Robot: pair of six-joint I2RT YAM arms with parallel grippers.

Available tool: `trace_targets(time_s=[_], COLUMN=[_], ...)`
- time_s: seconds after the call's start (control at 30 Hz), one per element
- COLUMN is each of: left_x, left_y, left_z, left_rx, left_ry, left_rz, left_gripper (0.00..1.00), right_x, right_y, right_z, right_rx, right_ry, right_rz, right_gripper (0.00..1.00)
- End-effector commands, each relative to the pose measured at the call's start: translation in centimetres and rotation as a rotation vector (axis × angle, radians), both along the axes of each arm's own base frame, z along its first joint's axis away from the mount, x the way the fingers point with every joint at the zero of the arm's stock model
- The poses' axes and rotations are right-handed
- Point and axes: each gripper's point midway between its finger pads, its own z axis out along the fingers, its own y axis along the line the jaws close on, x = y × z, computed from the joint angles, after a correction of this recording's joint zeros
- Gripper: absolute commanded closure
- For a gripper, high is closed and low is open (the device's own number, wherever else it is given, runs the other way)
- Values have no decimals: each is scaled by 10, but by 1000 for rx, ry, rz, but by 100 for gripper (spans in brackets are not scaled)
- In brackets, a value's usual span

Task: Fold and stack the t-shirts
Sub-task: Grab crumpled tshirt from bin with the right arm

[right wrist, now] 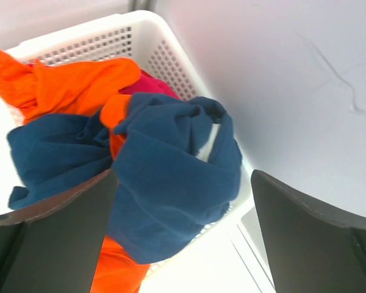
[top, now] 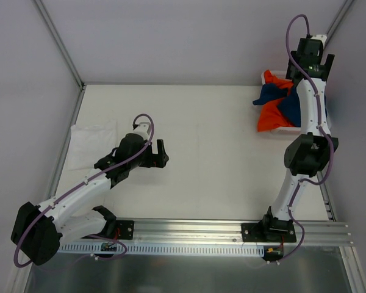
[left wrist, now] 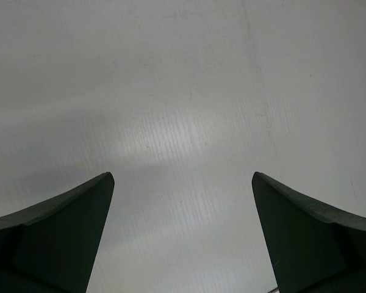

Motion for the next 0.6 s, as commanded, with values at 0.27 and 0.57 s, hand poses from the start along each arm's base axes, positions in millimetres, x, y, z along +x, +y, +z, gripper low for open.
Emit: trace_targets(time_s=[0.27,0.57], left_x=[-3,-3], left_y=[-11,-16], left_z=[11,26], left_rx=[-56,-66], left_ry=[-48,-81], left_rz=[-55,-90], left_gripper=[1,1], right_x=[-10,-1], right_y=[-36,-50], right_z=[-41,-61], right_rx=[65,188], right_ry=[63,35], right_rz=[-82,-65], right_gripper=[5,12])
